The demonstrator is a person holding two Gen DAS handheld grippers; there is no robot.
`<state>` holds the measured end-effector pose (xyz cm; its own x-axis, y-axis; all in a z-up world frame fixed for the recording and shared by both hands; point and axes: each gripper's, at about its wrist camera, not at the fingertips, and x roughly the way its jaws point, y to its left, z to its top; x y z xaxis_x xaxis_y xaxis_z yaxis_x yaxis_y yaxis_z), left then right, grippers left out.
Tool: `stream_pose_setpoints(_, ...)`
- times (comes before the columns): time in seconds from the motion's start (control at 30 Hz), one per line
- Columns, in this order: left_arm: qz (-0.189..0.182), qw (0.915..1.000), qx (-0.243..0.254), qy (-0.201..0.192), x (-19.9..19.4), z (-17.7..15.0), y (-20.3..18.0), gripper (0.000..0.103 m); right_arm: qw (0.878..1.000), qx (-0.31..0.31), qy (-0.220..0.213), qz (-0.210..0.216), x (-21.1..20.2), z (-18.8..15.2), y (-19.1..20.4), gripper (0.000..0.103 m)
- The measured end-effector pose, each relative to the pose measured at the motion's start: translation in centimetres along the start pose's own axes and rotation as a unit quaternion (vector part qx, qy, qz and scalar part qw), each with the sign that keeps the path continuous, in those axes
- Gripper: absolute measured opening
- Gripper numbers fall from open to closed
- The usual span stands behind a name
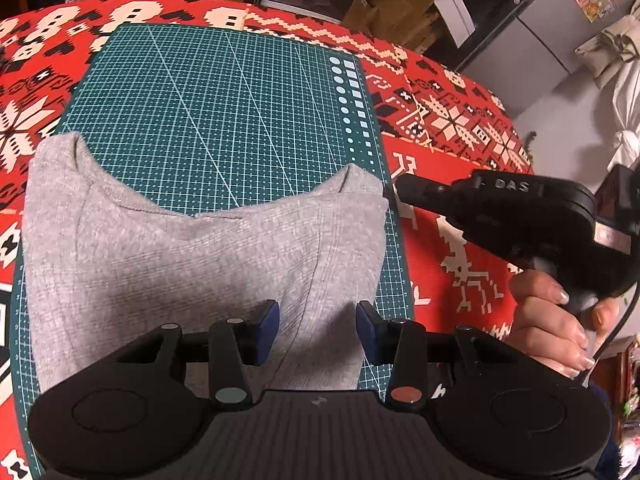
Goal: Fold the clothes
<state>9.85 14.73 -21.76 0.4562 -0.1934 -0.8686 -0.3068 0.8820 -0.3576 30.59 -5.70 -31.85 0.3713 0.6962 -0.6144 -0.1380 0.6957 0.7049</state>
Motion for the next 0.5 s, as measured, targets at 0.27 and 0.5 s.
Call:
stream_pose_setpoints(0.27, -0.013, 0.9991, -0.037, -0.019, -2.0, -0.3, 1.8, 0.041, 0.999, -0.026, 0.0, 0.026, -1.4, -1.9, 1.6, 0.007)
stream_pose_setpoints(0.5, -0.004, 0.9975, -0.057, -0.042, -4.0, -0.7, 3.5, 0.041, 0.999, -0.02, 0.02, 0.039, -0.9, -3.6, 1.4, 0.008)
